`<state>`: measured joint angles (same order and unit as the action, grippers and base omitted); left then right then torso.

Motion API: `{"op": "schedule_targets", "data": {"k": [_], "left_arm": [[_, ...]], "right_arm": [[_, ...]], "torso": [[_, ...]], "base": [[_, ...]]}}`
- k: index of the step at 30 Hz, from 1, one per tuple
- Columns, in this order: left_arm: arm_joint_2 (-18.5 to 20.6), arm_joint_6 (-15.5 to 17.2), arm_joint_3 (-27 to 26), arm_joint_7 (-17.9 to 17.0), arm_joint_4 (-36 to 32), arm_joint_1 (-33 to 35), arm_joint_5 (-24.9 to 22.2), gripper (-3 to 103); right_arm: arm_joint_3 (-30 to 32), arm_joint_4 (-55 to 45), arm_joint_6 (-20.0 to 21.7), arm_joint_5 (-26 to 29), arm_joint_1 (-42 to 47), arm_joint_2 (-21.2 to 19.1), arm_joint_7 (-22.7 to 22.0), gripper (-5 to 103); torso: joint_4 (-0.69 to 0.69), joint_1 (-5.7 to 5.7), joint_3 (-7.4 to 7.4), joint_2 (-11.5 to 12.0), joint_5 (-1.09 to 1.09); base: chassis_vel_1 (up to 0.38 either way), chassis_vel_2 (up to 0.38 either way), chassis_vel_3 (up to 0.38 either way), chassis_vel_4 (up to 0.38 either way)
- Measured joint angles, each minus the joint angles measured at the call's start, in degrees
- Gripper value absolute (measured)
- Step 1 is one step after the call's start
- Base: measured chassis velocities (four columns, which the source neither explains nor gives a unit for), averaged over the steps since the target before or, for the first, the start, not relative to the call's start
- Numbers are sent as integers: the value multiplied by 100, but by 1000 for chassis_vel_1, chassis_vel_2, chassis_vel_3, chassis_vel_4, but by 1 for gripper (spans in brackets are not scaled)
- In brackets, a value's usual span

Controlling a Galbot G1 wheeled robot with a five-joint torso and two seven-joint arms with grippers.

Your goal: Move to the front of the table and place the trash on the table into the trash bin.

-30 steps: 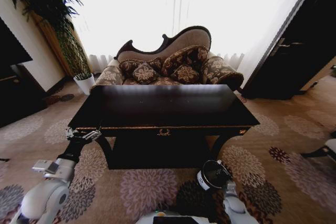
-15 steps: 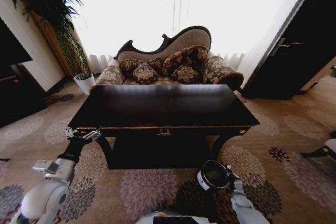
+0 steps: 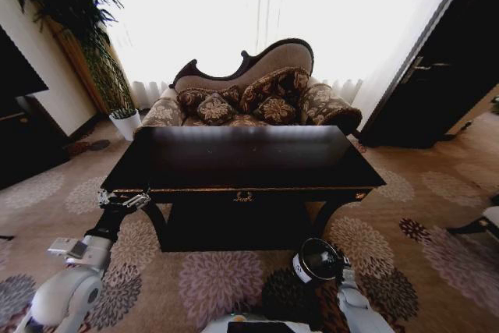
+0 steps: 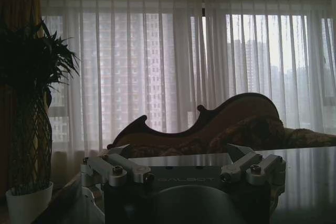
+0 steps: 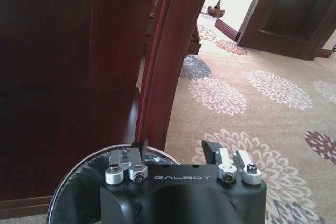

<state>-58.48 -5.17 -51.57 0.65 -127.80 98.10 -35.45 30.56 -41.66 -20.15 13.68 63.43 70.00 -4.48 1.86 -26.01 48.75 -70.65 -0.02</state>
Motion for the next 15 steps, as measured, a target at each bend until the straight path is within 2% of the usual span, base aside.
{"op": "schedule_targets", "data": {"k": [3, 7, 10, 12, 15], "left_arm": [[0, 0, 0, 0, 0, 0, 0, 100], [0, 0, 0, 0, 0, 0, 0, 100], [0, 0, 0, 0, 0, 0, 0, 100], [0, 0, 0, 0, 0, 0, 0, 100], [0, 0, 0, 0, 0, 0, 0, 100]], "right_arm": [[4, -29, 3, 6, 11, 18, 0, 66], [20, -331, 36, 47, 172, 133, 8, 87], [39, -568, -38, -23, 318, 200, 70, 92], [114, -1146, -258, -340, 690, 365, 167, 99], [160, -1552, -363, -411, 982, 466, 188, 100]], "torso": [[0, 0, 0, 0, 0], [-1, 0, 0, 0, 0], [-1, 0, 0, 0, -1], [-1, 0, 0, 0, 1], [0, 0, 0, 0, 0]], "base": [[0, 0, 0, 0], [0, 0, 0, 0], [0, 0, 0, 0], [0, 0, 0, 0], [0, 0, 0, 0]]}}
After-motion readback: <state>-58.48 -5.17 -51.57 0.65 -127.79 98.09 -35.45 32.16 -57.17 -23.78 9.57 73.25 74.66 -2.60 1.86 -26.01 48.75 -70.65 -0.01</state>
